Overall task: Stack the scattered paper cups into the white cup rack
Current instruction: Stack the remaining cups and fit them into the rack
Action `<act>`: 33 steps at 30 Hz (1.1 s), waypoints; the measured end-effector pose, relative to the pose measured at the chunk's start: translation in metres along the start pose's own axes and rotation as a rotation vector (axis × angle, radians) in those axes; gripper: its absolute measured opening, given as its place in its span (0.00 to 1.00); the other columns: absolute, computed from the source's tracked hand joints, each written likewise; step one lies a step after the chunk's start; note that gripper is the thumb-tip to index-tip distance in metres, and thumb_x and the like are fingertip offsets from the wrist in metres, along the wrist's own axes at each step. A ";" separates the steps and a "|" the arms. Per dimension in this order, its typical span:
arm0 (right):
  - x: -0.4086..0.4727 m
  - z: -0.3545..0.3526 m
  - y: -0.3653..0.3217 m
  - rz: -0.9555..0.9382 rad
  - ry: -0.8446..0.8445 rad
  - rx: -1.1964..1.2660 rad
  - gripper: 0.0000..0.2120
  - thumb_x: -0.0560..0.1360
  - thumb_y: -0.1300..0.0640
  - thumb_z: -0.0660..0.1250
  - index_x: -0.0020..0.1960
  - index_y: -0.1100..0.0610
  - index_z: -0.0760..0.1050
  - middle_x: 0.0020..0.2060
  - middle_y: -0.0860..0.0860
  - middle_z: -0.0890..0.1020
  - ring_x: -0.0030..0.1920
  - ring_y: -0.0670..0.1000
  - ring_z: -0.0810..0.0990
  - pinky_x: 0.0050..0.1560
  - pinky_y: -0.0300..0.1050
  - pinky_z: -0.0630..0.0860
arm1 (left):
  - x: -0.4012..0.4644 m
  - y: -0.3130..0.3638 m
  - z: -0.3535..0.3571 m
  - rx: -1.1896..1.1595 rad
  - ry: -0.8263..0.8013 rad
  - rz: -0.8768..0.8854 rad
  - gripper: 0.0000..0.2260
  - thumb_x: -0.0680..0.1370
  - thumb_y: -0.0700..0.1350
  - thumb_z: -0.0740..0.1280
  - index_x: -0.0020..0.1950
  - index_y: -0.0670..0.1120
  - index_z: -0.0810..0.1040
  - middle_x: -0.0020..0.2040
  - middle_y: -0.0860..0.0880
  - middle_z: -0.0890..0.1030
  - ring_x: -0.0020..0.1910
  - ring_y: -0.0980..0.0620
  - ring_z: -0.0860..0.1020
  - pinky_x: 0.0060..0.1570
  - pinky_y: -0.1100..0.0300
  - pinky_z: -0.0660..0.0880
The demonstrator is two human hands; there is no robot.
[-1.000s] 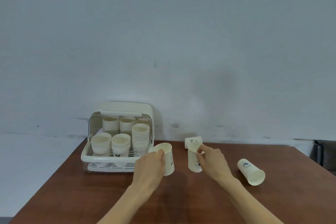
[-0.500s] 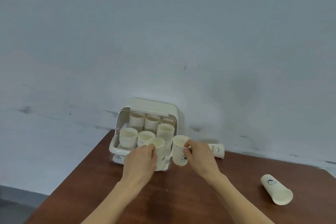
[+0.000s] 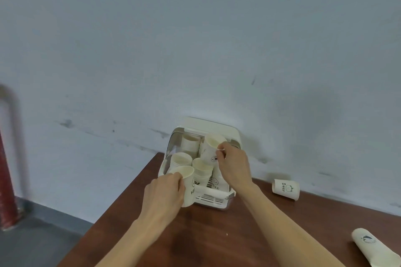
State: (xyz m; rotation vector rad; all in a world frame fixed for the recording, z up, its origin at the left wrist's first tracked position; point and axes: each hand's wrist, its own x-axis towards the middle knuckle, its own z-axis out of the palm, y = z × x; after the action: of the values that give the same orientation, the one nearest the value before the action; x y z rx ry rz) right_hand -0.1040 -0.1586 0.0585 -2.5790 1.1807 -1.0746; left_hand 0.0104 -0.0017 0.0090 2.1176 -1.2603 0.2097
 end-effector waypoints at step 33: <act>-0.028 0.097 0.021 0.021 -0.203 -0.184 0.09 0.80 0.59 0.54 0.57 0.56 0.70 0.48 0.53 0.74 0.45 0.58 0.75 0.39 0.49 0.67 | 0.103 -0.015 0.003 0.038 0.153 0.108 0.11 0.81 0.44 0.56 0.51 0.46 0.79 0.45 0.47 0.79 0.44 0.43 0.76 0.42 0.51 0.74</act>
State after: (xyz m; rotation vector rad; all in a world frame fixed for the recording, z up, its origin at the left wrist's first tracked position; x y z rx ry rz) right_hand -0.0672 -0.1709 -0.0371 -2.7248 1.3066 -0.7089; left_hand 0.0765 -0.0738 0.0456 2.0253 -1.2891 0.4373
